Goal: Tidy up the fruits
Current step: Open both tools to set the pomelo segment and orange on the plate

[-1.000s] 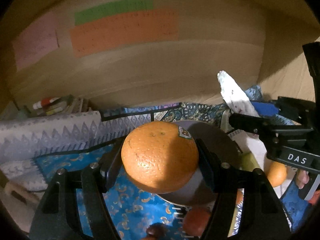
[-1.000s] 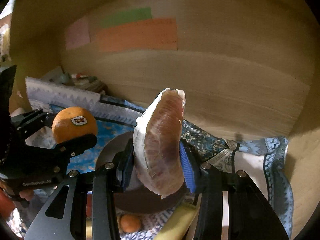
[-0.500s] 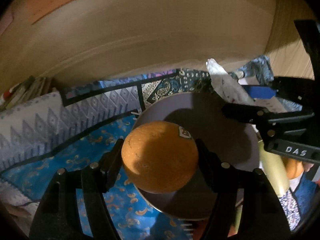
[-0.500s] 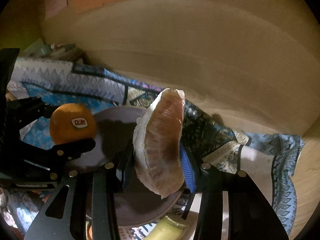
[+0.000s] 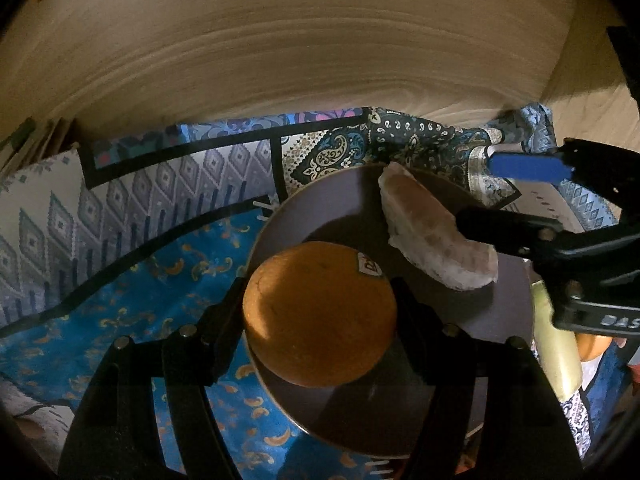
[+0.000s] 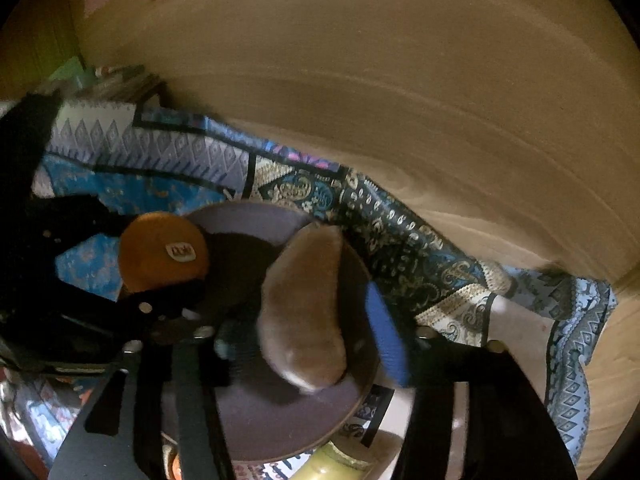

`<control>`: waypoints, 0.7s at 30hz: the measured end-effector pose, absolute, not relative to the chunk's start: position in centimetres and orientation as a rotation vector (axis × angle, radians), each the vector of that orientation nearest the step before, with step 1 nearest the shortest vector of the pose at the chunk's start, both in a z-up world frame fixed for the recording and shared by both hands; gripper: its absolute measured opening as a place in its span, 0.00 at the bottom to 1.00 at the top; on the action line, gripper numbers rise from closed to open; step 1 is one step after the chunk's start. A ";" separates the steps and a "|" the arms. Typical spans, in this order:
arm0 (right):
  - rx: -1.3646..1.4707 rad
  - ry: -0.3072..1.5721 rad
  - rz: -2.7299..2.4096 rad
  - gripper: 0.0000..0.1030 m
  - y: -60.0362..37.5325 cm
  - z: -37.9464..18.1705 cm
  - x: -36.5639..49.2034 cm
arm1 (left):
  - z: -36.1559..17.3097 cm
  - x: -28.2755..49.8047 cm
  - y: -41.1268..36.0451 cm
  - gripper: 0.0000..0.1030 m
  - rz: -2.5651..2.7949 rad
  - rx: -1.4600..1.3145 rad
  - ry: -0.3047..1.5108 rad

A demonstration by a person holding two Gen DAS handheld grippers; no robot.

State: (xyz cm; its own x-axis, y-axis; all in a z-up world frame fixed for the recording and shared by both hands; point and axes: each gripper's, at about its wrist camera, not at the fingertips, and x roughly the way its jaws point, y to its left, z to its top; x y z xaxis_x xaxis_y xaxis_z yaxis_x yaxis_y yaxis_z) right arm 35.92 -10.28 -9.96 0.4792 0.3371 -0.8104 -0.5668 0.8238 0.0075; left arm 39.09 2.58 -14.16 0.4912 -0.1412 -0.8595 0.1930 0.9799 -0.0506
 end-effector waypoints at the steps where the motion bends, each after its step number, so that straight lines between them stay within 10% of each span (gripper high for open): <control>1: -0.272 0.906 0.560 0.58 -10.3 -9.6 35.8 | -14.1 39.1 2.6 0.67 -0.205 0.052 1.040; 21: -0.228 0.737 0.500 0.67 -13.1 -5.6 30.8 | -8.2 34.1 4.8 0.84 -0.144 0.055 0.833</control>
